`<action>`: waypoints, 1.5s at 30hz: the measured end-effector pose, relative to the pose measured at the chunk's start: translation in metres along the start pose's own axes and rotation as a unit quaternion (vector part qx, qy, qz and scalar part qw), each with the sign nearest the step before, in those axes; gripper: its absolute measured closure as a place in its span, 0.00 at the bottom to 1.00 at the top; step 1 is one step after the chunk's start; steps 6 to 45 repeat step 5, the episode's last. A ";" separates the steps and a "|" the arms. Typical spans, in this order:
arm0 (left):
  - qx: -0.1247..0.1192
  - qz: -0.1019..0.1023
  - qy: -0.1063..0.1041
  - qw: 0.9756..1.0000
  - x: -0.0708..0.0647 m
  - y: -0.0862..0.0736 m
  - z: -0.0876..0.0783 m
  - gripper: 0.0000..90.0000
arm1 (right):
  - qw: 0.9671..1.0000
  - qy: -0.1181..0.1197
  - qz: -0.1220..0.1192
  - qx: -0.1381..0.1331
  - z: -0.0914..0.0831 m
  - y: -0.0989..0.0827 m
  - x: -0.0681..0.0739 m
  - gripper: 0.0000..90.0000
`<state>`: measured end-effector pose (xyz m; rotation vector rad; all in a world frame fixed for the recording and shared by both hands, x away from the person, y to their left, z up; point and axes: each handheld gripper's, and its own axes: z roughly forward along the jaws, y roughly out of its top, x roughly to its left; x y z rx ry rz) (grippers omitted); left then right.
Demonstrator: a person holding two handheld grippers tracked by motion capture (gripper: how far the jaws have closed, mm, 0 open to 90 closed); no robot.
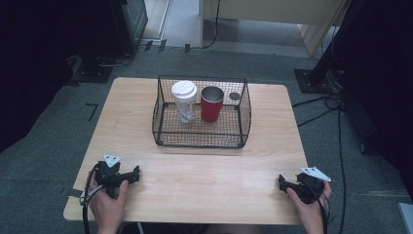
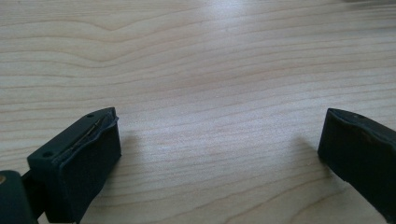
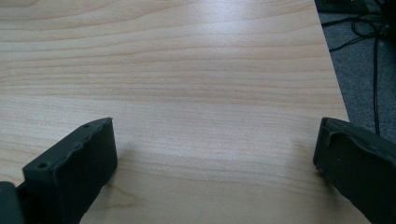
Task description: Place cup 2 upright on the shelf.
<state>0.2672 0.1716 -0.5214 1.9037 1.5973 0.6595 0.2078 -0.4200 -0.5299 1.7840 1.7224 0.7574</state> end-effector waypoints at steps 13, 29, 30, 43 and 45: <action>0.000 0.000 0.000 1.000 0.000 0.000 0.000 0.00 | 1.000 0.000 0.000 0.000 0.000 0.000 0.000 0.00; 0.000 0.000 0.000 1.000 0.000 0.000 0.000 0.00 | 1.000 0.000 0.000 0.000 0.000 0.000 0.000 0.00; 0.000 0.000 0.000 1.000 0.000 0.000 0.000 0.00 | 1.000 0.000 0.000 0.000 0.000 0.000 0.000 0.00; 0.000 0.000 0.000 1.000 0.000 0.000 0.000 0.00 | 1.000 0.000 0.000 0.000 0.000 0.000 0.000 0.00; 0.000 0.000 0.000 1.000 0.000 0.000 0.000 0.00 | 1.000 0.000 0.000 0.000 0.000 0.000 0.000 0.00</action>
